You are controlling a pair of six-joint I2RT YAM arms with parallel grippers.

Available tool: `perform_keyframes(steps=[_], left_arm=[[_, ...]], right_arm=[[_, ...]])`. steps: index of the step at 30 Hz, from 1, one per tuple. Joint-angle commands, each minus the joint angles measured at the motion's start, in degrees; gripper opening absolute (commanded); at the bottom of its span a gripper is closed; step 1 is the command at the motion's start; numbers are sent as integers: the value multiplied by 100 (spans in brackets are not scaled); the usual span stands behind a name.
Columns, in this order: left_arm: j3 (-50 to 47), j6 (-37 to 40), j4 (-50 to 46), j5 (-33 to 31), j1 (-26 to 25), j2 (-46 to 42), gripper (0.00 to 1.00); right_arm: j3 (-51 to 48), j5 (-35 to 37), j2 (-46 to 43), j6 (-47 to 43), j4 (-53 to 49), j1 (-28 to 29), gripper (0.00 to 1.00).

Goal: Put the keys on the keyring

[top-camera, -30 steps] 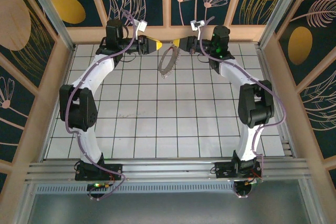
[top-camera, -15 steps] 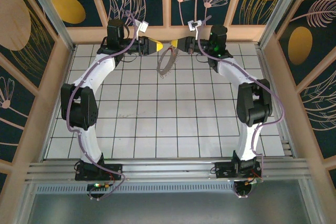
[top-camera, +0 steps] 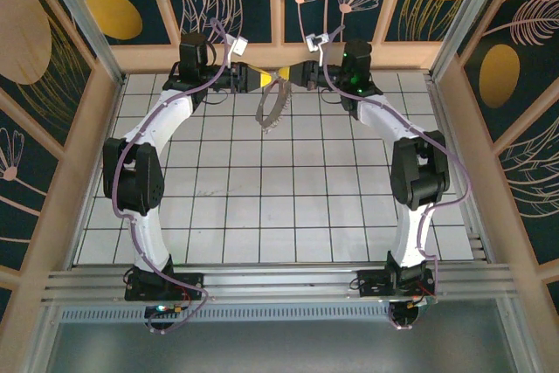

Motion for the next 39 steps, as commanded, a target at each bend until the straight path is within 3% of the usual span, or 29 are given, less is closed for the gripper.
perform_keyframes(steps=[1, 15, 26, 29, 32, 39], left_arm=[[121, -55, 242, 219, 22, 58, 37], [-60, -1, 287, 303, 16, -56, 36], [-127, 15, 309, 406, 11, -52, 25], [-161, 214, 187, 277, 18, -112, 27], [-150, 327, 148, 48, 36, -190, 35], [72, 470, 29, -102, 119, -223, 36]], right_arm=[[355, -41, 69, -165, 0, 76, 0], [537, 15, 216, -254, -203, 230, 0], [596, 92, 284, -289, -301, 237, 0], [583, 101, 251, -336, -349, 233, 0], [481, 151, 170, -419, -400, 202, 0], [207, 114, -62, -454, -363, 95, 0]])
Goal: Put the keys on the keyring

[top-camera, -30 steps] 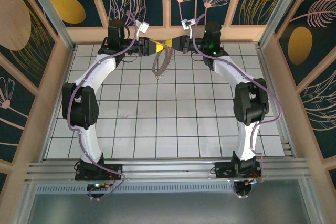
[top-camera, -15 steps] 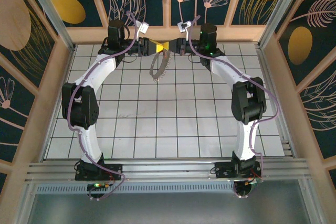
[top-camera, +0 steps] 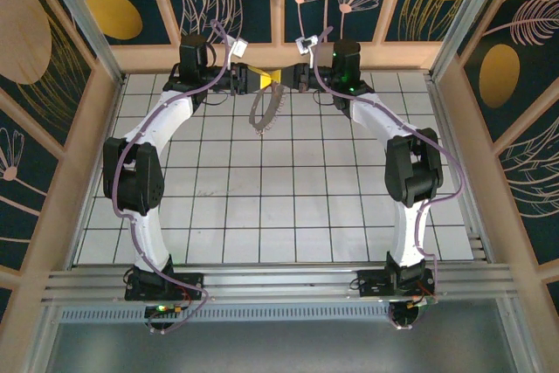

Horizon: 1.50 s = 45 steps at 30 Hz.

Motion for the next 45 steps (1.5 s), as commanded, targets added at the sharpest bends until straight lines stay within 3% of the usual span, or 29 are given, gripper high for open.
perform_keyframes(steps=[1, 26, 45], left_arm=[[212, 223, -111, -66, 110, -193, 36], [824, 316, -409, 508, 84, 163, 40], [828, 341, -338, 543, -164, 148, 39]], right_arm=[[-100, -51, -352, -163, 98, -99, 0], [-490, -198, -953, 276, 667, -177, 0], [-461, -162, -803, 552, 1025, -184, 0]])
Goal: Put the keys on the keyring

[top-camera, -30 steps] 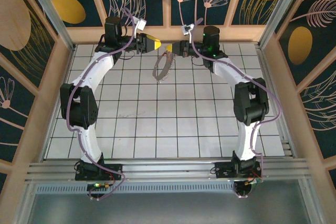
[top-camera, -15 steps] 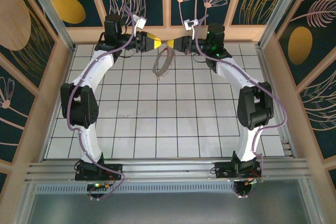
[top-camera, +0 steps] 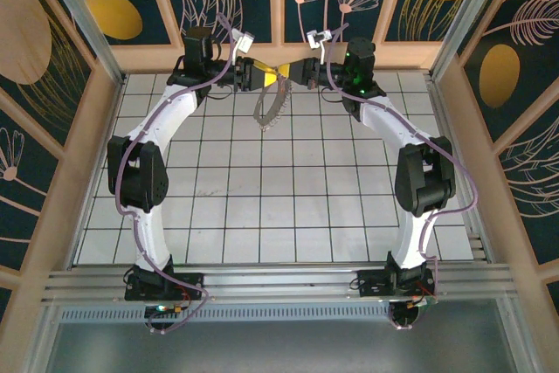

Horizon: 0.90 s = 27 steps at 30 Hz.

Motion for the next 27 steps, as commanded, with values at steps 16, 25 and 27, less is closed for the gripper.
perform_keyframes(steps=[16, 25, 27], left_arm=[[330, 66, 59, 37, 182, -185, 39], [293, 27, 51, 326, 176, -99, 39], [288, 26, 51, 351, 171, -100, 39]], right_arm=[[-312, -74, -351, -59, 294, -126, 0], [-214, -118, -248, 247, 625, -92, 0], [-143, -127, -187, 276, 637, -60, 0]])
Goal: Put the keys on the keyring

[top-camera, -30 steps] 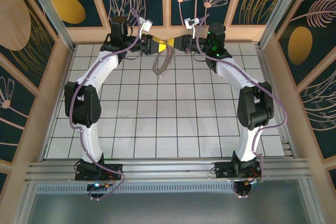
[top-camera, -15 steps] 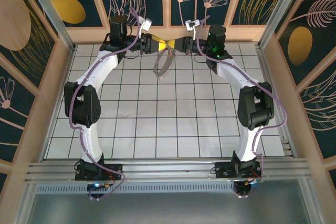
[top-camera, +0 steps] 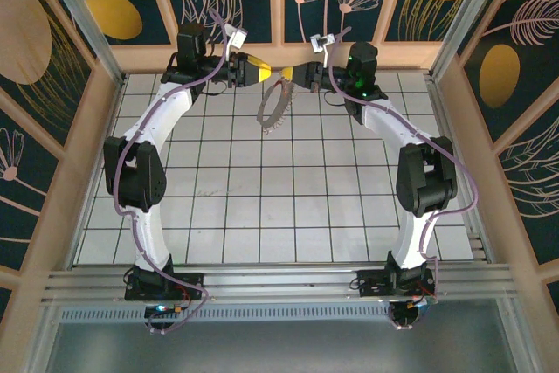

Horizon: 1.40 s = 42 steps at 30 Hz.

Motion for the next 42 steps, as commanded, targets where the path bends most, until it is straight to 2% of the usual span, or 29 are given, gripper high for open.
perform_keyframes(steps=[1, 11, 24, 42], left_arm=[[129, -5, 46, 254, -6, -86, 39], [42, 39, 31, 297, -25, -96, 39], [23, 110, 40, 181, -59, -221, 37], [-68, 142, 7, 367, -164, -231, 35]], right_arm=[[201, -125, -127, 128, 433, 59, 0], [530, -79, 91, 145, 378, 176, 0], [521, 2, 142, -13, 169, 187, 0], [637, 41, 276, 76, 233, 184, 0]])
